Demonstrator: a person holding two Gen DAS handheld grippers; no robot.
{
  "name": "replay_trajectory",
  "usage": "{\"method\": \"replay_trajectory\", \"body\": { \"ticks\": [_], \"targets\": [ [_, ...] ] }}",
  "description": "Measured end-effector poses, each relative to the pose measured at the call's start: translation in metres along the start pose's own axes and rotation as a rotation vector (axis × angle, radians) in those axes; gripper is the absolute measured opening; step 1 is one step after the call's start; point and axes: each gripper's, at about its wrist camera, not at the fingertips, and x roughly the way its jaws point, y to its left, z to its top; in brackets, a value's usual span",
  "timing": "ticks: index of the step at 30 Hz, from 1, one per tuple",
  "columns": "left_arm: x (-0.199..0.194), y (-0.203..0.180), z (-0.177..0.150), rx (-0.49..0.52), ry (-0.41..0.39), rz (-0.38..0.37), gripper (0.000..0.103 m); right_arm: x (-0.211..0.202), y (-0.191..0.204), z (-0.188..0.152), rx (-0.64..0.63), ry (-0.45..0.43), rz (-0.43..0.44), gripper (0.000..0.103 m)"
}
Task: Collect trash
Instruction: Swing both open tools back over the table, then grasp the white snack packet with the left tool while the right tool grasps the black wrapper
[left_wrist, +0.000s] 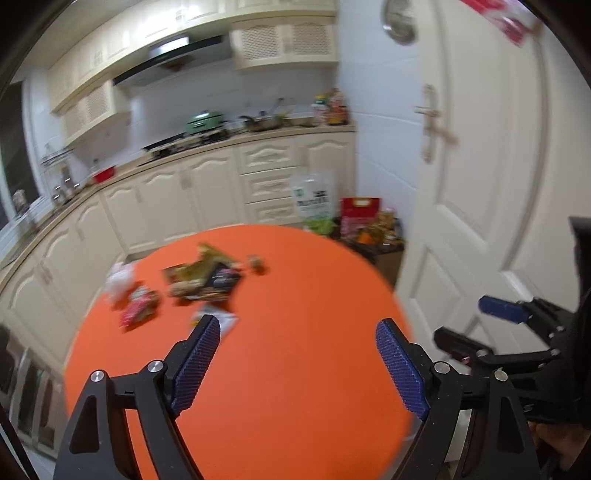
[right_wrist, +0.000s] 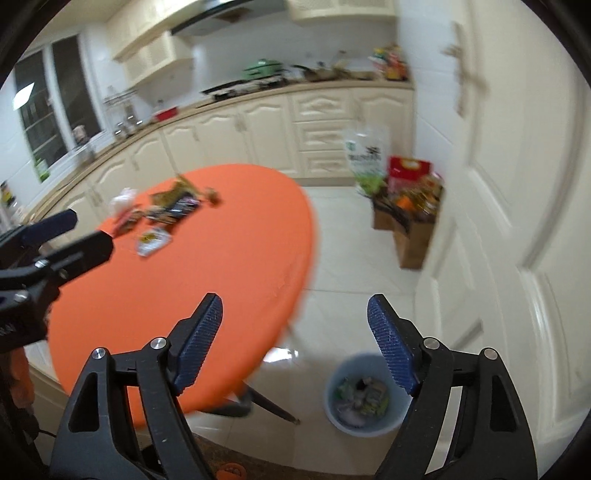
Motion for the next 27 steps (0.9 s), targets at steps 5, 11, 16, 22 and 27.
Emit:
{"method": "replay_trajectory", "body": {
  "ticks": [5,11,16,22,27],
  "targets": [
    [0.022,0.064,-0.003,-0.061,0.067,0.041,0.087,0.029,0.055,0.028,-0.064,0.013,0.047,0.079],
    [0.075,0.132,-0.008,-0.172,0.175,0.073,0.086,0.085,0.092,0.05,-0.097,0.058,0.092,0.079],
    [0.115,0.142,-0.001,-0.19,0.231,0.023,0.085,0.129,0.102,0.062,-0.099,0.092,0.113,0.079],
    [0.149,0.153,0.005,-0.172,0.267,0.009,0.067,0.177,0.108,0.07,-0.103,0.132,0.118,0.079],
    [0.169,0.152,0.006,-0.166,0.274,-0.042,0.039,0.196,0.11,0.078,-0.091,0.137,0.118,0.079]
  ]
}}
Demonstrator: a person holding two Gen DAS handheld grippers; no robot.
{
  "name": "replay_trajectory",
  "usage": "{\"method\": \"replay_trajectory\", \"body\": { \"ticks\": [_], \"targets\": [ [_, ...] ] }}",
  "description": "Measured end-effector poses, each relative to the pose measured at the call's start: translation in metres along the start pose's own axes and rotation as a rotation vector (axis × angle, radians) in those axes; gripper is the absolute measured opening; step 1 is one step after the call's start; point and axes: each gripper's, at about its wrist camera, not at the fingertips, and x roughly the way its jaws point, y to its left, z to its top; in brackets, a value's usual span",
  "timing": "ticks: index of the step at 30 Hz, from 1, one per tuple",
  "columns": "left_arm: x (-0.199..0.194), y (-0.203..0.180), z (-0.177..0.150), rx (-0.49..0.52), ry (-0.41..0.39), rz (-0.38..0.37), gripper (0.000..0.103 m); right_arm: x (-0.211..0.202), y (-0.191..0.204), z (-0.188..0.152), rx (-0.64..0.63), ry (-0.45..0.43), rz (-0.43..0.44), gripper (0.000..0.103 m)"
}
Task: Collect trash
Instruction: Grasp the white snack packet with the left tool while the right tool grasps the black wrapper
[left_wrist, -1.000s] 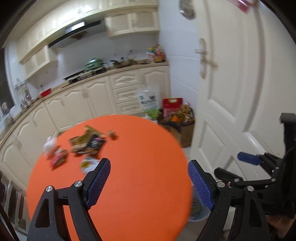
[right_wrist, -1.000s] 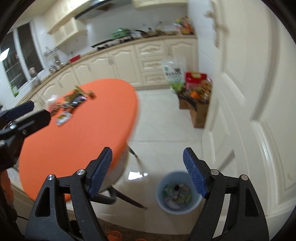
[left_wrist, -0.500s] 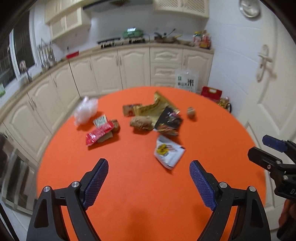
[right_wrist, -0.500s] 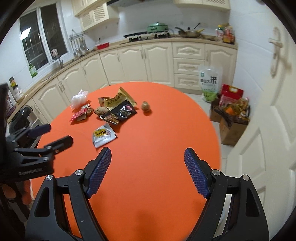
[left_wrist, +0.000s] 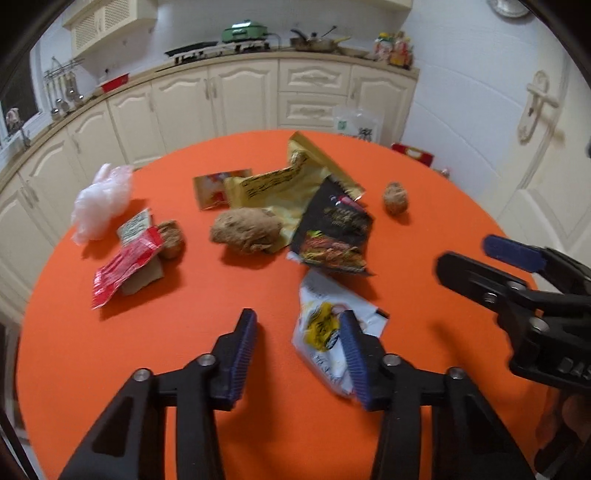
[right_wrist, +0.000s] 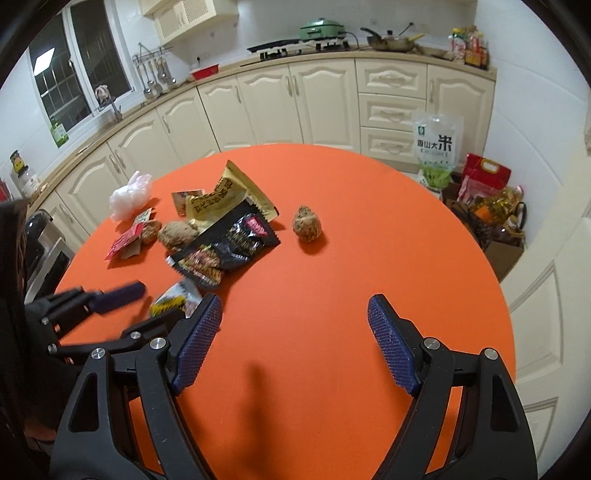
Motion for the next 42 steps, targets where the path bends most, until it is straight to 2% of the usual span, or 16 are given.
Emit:
{"method": "replay_trajectory", "body": {
  "ticks": [2,4,6,8,15,17,23,24,25,26,27,30,33,34,35,42],
  "targets": [
    [0.004,-0.001,0.002,0.001,-0.007,-0.043,0.017,0.004,0.0,0.004,0.0,0.0,-0.001,0.079],
    [0.006,-0.001,0.001,-0.005,-0.021,-0.053,0.012,0.008,0.002,0.007,-0.004,0.002,-0.008,0.079],
    [-0.001,0.005,-0.002,-0.021,-0.038,-0.078,0.011,0.01,0.004,0.01,-0.01,0.004,-0.007,0.079],
    [-0.007,0.013,-0.005,-0.038,-0.055,-0.065,0.01,0.013,0.009,0.013,-0.02,0.006,-0.004,0.079],
    [-0.05,0.066,-0.022,-0.108,-0.128,0.049,0.01,0.038,0.051,0.022,-0.077,0.033,0.023,0.079],
    [-0.056,0.075,-0.024,-0.116,-0.139,0.077,0.007,0.043,0.064,0.025,-0.096,0.035,0.022,0.079],
    [-0.065,0.081,-0.028,-0.114,-0.146,0.068,0.007,0.069,0.091,0.03,-0.155,0.079,-0.048,0.079],
    [-0.062,0.081,-0.027,-0.114,-0.135,0.059,0.007,0.071,0.093,0.029,-0.159,0.088,-0.057,0.078],
    [-0.06,0.08,-0.027,-0.113,-0.129,0.056,0.007,0.072,0.093,0.028,-0.169,0.087,-0.075,0.07],
    [-0.059,0.08,-0.029,-0.111,-0.122,0.049,0.007,0.071,0.094,0.027,-0.176,0.084,-0.091,0.058],
    [-0.058,0.08,-0.031,-0.111,-0.107,0.042,0.007,0.069,0.093,0.026,-0.186,0.08,-0.117,0.051],
    [-0.054,0.081,-0.035,-0.127,-0.085,0.039,0.016,0.064,0.088,0.023,-0.202,0.082,-0.121,0.039],
    [-0.056,0.083,-0.04,-0.135,-0.086,0.072,0.04,0.056,0.083,0.019,-0.219,0.064,-0.118,0.025],
    [-0.057,0.083,-0.041,-0.137,-0.087,0.079,0.053,0.055,0.082,0.018,-0.223,0.061,-0.121,0.02],
    [-0.057,0.085,-0.044,-0.146,-0.089,0.095,0.058,0.052,0.079,0.018,-0.221,0.052,-0.12,0.016],
    [-0.049,0.09,-0.053,-0.139,-0.05,0.109,0.059,0.021,0.047,0.013,-0.11,-0.013,0.03,0.012]
  ]
}}
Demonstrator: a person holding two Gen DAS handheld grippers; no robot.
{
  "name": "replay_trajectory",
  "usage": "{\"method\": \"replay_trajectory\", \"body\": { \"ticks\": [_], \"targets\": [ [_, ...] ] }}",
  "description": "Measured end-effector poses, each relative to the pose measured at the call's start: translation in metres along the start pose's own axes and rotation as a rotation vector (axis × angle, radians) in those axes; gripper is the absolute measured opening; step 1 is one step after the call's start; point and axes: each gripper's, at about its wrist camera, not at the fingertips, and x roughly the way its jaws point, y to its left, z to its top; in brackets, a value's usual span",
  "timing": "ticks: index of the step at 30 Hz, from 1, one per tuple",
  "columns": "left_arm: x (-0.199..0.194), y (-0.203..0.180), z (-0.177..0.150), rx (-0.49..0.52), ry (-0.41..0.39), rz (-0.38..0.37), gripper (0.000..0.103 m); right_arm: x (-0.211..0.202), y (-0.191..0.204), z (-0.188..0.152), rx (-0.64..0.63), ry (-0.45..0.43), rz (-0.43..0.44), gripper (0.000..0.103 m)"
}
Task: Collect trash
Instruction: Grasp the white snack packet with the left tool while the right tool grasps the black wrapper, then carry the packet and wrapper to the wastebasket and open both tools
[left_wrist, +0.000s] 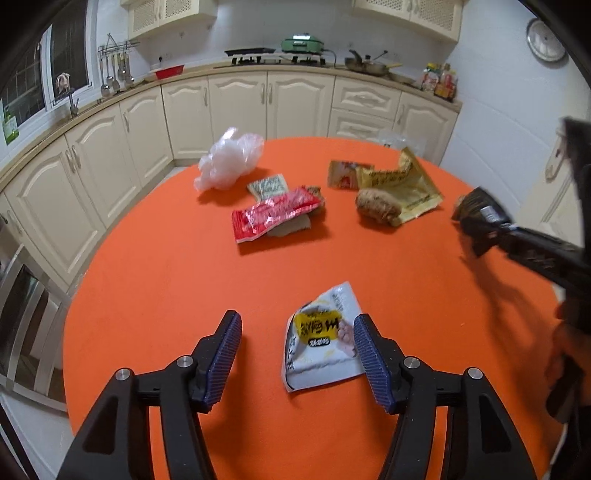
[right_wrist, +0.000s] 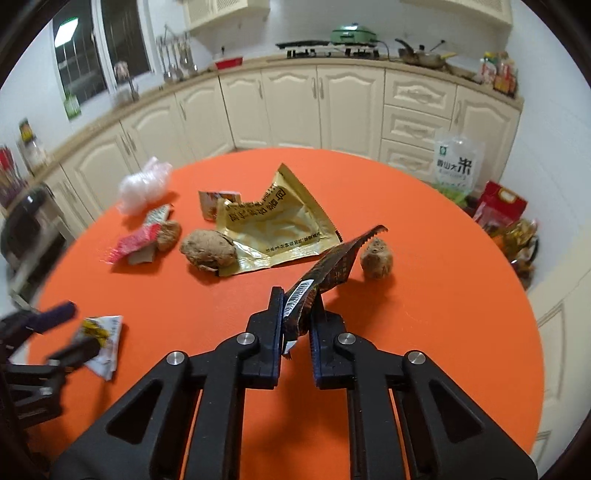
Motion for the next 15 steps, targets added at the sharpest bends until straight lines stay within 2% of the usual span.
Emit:
{"method": "replay_trajectory", "body": {
  "ticks": [6,8,9,12,15],
  "targets": [
    [0.002,0.012,0.002,-0.013,-0.002,-0.006,0.056,-0.015,0.002,-0.012,0.022,-0.008,0.111,0.012],
    [0.003,0.014,0.003,-0.003,-0.005,-0.027,0.03,-0.018,0.006,-0.013,0.019,-0.014,0.119,0.012],
    [0.004,0.014,0.003,0.001,-0.001,-0.045,0.026,-0.019,0.01,-0.014,0.016,-0.018,0.119,0.012],
    [0.002,0.011,0.001,0.014,-0.01,-0.03,0.021,-0.022,0.017,-0.015,0.008,-0.019,0.132,0.012],
    [-0.004,0.015,0.0,-0.004,-0.025,-0.043,0.012,-0.025,0.022,-0.017,0.005,-0.019,0.14,0.012]
  ]
}}
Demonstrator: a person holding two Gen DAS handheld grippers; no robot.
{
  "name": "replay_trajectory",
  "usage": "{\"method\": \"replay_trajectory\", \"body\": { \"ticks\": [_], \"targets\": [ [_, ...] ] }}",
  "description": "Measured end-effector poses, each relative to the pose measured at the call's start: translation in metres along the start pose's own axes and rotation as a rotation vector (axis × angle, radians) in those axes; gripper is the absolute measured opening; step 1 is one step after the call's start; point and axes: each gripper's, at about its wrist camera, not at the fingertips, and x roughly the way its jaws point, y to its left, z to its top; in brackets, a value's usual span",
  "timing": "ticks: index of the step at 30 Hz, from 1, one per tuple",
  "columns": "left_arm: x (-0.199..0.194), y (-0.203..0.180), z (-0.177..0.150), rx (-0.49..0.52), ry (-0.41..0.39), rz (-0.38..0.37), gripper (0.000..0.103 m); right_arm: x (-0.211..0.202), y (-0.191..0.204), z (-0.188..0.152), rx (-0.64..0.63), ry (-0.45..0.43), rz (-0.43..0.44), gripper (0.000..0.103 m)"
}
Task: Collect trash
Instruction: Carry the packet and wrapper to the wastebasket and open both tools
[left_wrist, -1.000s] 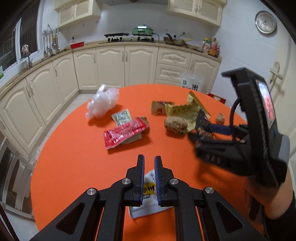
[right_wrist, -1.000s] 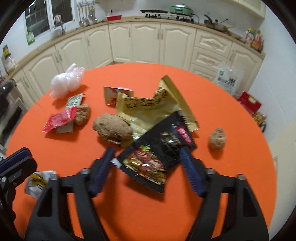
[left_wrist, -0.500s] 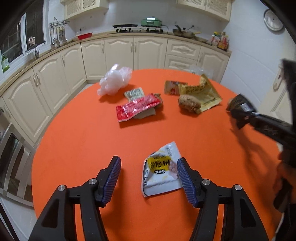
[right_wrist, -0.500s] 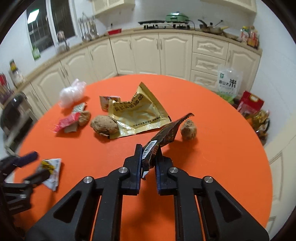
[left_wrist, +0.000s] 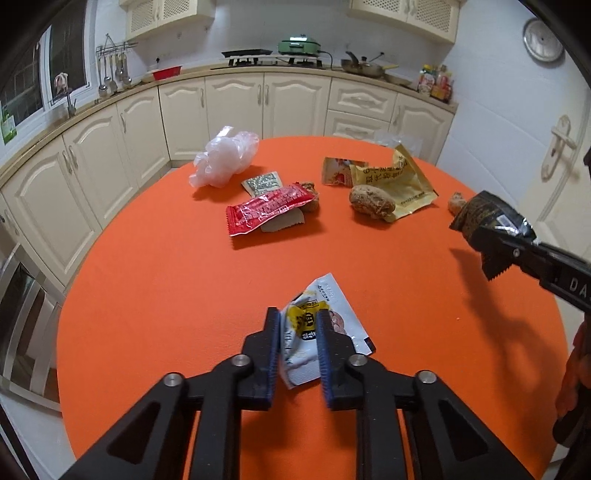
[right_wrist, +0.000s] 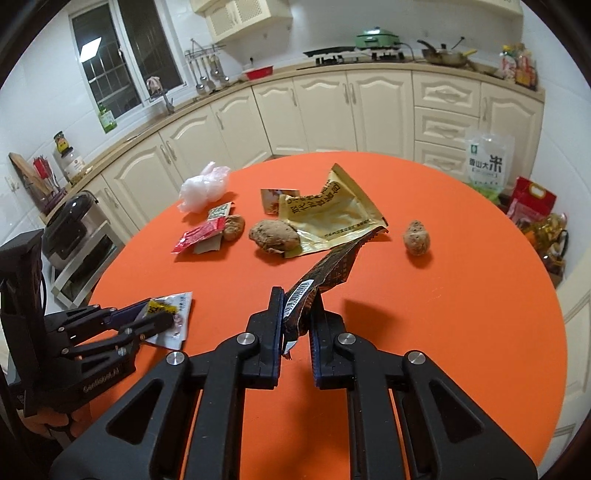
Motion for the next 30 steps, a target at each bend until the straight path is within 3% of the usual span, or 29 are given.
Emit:
{"method": "replay_trajectory", "body": {
  "ticks": [7,16,23,30],
  "targets": [
    [-0.02,-0.007,-0.008,-0.007,-0.019,-0.025,0.006,-0.011,0.011,-0.011,-0.007,-0.004,0.019,0.012],
    [-0.056,-0.051,-0.018,0.018,-0.049,-0.066,0.006,-0.038,0.02,-0.024,-0.016,-0.021,0.016,0.012],
    [-0.088,-0.123,-0.019,0.109,-0.097,-0.122,0.006,-0.092,0.001,-0.044,0.008,-0.073,-0.02,0.012],
    [-0.094,-0.24,-0.029,0.24,-0.1,-0.245,0.006,-0.182,-0.066,-0.092,0.078,-0.135,-0.144,0.012]
  ]
}}
